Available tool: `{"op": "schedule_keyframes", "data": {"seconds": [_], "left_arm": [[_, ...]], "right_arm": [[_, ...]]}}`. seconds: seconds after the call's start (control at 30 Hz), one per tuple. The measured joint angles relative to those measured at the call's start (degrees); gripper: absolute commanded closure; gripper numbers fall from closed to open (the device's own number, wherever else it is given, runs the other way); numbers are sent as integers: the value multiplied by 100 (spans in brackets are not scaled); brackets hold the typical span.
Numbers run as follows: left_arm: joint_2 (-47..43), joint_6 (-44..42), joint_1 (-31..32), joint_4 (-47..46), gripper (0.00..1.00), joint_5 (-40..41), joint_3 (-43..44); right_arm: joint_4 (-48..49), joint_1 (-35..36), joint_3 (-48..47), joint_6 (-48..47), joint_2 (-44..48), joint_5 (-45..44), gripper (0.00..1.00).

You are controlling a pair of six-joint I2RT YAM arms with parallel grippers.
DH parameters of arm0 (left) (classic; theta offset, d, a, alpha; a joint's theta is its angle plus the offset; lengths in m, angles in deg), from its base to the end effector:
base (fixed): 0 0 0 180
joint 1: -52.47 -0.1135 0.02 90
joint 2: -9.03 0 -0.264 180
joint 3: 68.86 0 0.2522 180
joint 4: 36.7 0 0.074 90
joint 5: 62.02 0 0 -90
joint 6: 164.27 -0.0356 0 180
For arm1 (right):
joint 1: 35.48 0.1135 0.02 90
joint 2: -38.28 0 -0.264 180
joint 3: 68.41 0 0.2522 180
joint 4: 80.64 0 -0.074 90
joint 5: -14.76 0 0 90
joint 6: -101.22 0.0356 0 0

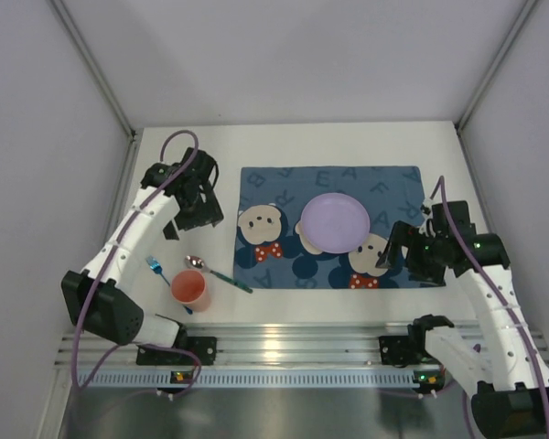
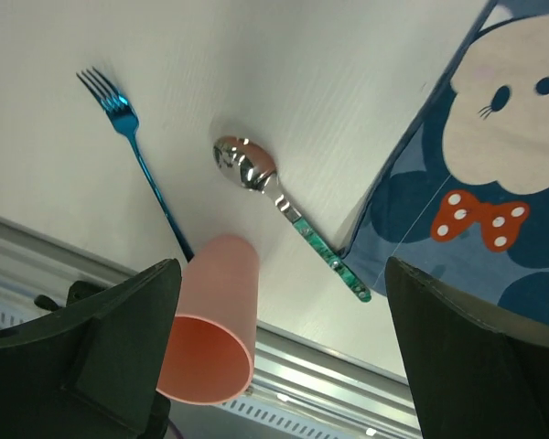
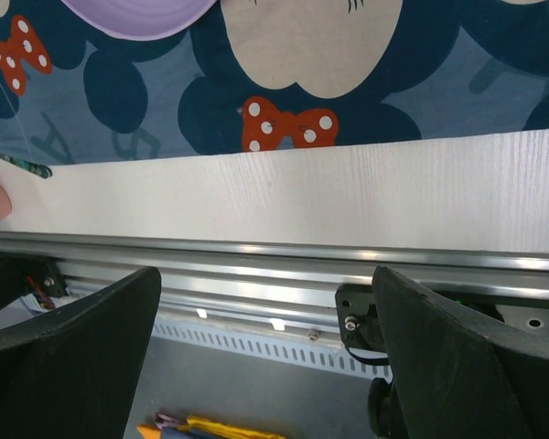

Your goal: Set the dinner table for one person

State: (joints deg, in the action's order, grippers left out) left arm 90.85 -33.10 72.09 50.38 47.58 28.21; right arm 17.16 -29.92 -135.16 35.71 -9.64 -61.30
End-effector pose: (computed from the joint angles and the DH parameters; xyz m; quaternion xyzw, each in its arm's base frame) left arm 0.2482 -0.0758 0.3390 -0.2083 0.9509 0.0662 0.2192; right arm 0.1290 0.0212 0.2938 0.1313 0.9574 0.1733 0.1902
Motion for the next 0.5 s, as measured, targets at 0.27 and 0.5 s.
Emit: {"op": "schedule_keyframes", "data": {"seconds": [0.27,0.5], "left_arm": [[-590,640,15,232,3,-389,-671],[-1189,960,39,254,7,-813,-1213]], "right_arm": [[144,83,61,-17,-131,68,0],[256,107,232,-50,-133,76,0]]}}
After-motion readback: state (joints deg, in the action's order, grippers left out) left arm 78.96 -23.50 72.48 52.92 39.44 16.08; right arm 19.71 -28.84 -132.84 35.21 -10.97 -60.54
